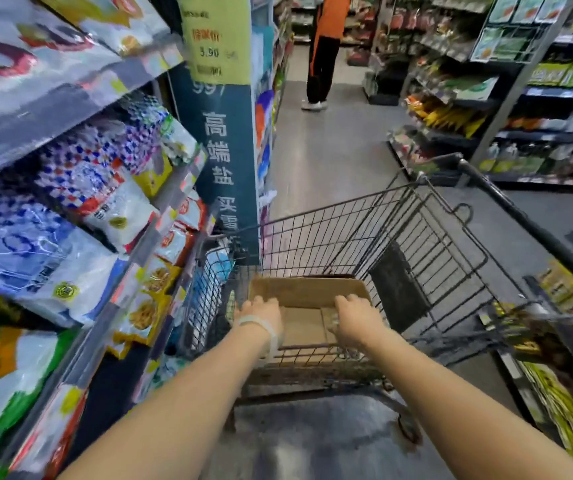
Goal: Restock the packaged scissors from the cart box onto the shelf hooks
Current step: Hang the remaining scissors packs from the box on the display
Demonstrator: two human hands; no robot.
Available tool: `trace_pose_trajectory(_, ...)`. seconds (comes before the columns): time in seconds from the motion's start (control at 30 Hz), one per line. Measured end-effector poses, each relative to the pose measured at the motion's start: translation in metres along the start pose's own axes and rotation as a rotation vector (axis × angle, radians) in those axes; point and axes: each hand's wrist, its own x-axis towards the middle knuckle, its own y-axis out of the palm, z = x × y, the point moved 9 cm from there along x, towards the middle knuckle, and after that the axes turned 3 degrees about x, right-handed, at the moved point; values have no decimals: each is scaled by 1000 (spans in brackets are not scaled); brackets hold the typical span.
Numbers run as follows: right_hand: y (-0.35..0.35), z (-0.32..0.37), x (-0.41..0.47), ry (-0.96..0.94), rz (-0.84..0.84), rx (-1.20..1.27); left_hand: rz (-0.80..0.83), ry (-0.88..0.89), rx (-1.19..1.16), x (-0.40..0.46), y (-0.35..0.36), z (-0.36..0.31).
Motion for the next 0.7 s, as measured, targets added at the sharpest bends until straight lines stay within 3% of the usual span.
trace_pose_trajectory(0.17,26,-29,53,85,61,47,147,23,12,62,27,-6)
trace_pose_trajectory(0.57,126,-97,191,192,392,160,455,-46,-99,209,119,-46)
trace_pose_trajectory(0.7,167,-132,223,350,495,381,537,-80,-203,248,157,-65)
